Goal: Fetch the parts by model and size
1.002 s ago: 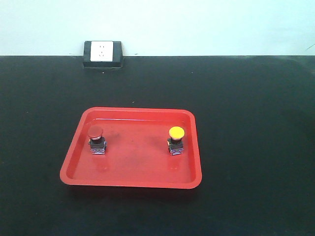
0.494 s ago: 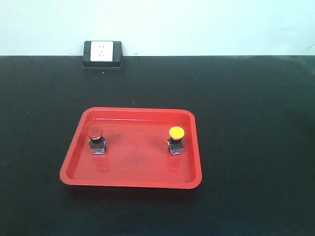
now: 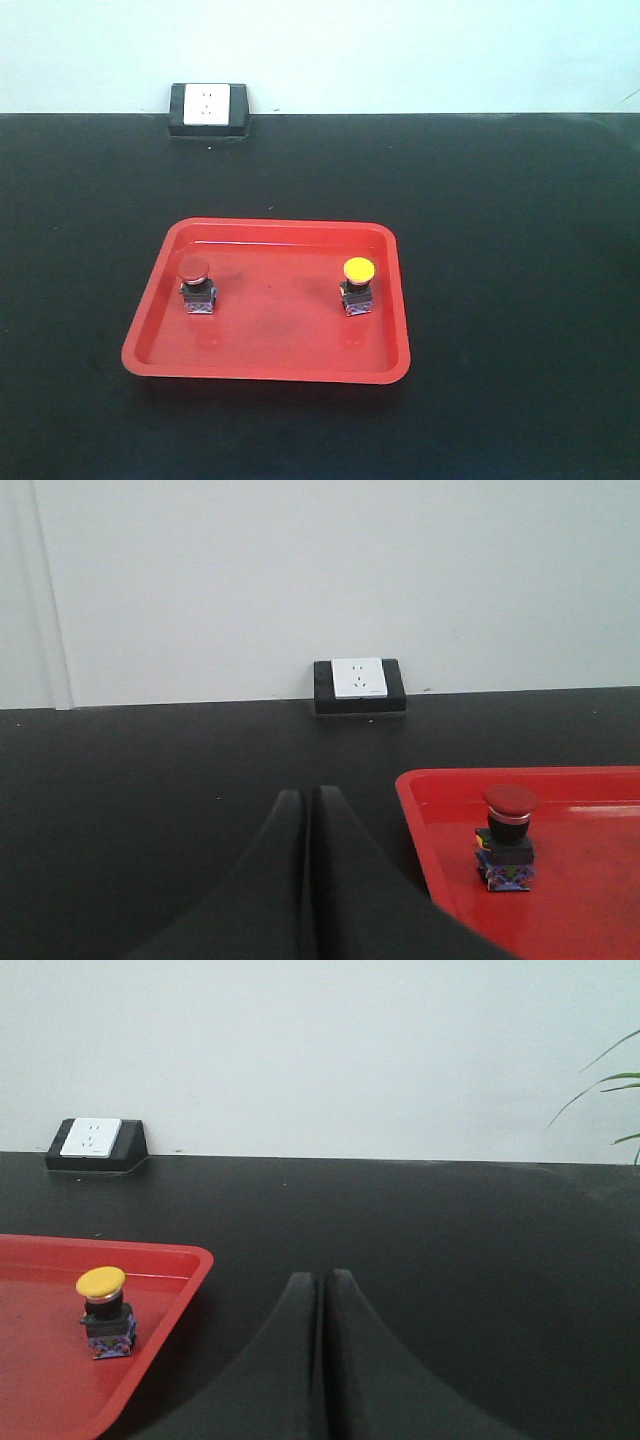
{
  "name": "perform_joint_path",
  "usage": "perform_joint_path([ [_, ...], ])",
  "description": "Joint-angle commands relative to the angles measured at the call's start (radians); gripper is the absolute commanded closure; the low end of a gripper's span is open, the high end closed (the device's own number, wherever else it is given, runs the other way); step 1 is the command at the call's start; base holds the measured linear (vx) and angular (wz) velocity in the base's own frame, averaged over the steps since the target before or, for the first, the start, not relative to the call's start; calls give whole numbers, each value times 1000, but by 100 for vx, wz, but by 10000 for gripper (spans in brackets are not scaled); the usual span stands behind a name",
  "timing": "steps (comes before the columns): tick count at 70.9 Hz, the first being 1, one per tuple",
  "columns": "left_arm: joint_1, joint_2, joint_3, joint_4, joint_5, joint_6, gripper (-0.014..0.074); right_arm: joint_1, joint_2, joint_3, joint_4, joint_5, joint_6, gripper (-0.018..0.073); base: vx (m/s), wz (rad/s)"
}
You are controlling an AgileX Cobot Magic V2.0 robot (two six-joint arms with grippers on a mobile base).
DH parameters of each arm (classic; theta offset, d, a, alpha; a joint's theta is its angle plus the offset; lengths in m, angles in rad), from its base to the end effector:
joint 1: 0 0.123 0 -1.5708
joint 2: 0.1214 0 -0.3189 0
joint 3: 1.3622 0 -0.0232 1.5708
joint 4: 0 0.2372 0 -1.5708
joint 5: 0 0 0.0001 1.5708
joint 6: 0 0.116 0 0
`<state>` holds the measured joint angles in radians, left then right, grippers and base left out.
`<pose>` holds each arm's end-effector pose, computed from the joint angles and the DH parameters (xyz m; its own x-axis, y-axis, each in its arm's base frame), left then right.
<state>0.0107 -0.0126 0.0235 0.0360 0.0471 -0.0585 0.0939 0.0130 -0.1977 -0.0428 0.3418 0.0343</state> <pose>0.0337 0.0006 0.2021 0.0295 -0.0222 -0.9993 -0.0117 0.9997 -0.0226 0.0220 0.0004 0.2436 -0.0688 -0.0125 -0.9976 -0.0799 0.9968 -0.0070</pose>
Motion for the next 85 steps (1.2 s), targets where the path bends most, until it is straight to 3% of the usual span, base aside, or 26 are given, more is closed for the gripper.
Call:
perform_joint_path([
  [1, 1, -13, -12, -8, -67, -3, 603, -8, -22, 60, -5, -158, -2, 569, 0, 0],
  [29, 1, -13, -12, -8, -67, -3, 603, -8, -34, 234, 3, -291, 51, 569, 0, 0],
  [52, 1, -13, -12, -8, -67, -3, 603, -11, -34, 233, 1, -302, -3, 569, 0, 0],
  [85, 1, -13, -12, -8, -67, -3, 603, -11, -34, 233, -1, -304, -3, 569, 0, 0],
])
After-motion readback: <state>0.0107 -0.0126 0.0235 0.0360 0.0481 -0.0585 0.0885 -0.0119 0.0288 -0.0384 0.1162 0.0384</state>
